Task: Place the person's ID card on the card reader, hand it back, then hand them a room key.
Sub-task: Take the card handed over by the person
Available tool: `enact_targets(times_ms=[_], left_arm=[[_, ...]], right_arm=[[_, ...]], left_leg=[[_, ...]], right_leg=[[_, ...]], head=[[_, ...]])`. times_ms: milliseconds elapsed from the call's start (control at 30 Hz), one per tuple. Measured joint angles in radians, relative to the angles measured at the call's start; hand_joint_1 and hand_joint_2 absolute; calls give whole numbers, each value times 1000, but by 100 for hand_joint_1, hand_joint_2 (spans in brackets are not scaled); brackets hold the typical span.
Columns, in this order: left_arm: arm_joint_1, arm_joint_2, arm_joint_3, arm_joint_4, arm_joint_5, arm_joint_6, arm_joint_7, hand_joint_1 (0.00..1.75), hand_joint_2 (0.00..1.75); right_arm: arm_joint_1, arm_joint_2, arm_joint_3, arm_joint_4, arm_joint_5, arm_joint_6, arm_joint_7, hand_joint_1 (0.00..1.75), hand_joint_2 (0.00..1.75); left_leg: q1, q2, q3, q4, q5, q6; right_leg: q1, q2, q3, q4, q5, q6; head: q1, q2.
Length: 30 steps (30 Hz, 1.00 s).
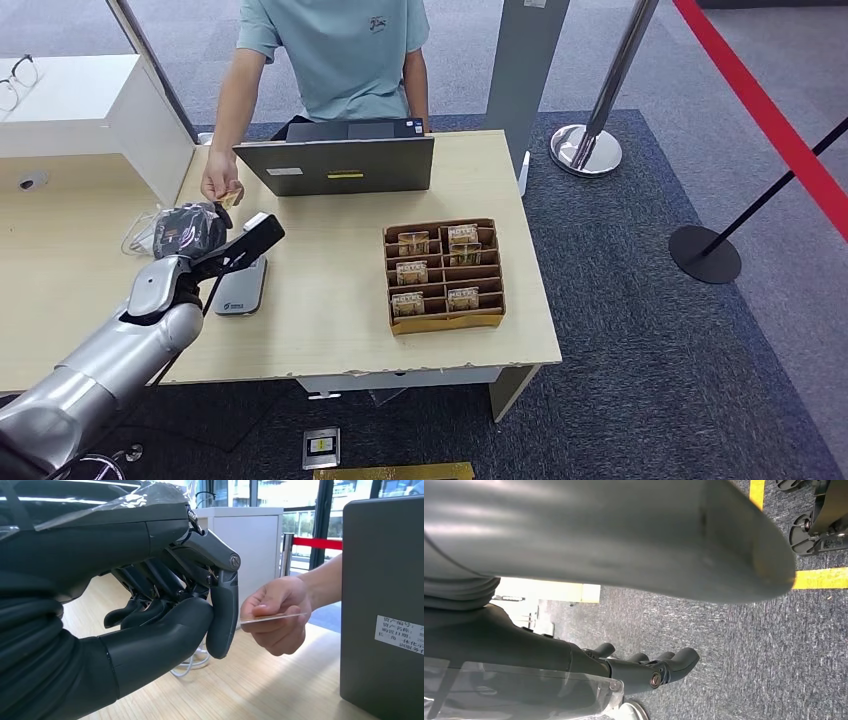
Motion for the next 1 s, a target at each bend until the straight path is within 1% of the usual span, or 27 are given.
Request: enact_targets(times_ms=[533,600,667,733,800,1000], left_arm=[[-18,-1,-1,-33,-2,-22,1,175,175],[-20,-1,-1,-36,1,-23,3,103,175],[-21,-1,-1,-39,5,-22,5,16,175],[-20,-1,-1,-41,2,-13,7,0,175],[-20,-1,-2,-41,-1,-5,16,0,175],[-18,1,-2,-37,12,-26,23,0,175]], right_arm=[[0,1,0,0,0,3,-1,0,0],[0,1,0,0,0,3,-1,0,0],[0,1,0,0,0,3,-1,0,0],[0,1,0,0,0,4,0,0,0],[0,1,0,0,0,4,0,0,0],[0,1,1,0,4,4,1,0,0]], left_leg=[[0,0,0,0,0,0],[0,0,0,0,0,0],[0,0,0,0,0,0],[0,0,0,0,0,0],[0,0,0,0,0,0],[0,0,0,0,0,0]], right_leg=[[0,0,0,0,0,0],[0,0,0,0,0,0],[0,0,0,0,0,0],[0,0,0,0,0,0],[0,0,0,0,0,0],[0,0,0,0,0,0]], head=[[0,0],[0,0],[0,0],[0,0],[0,0],[0,0]])
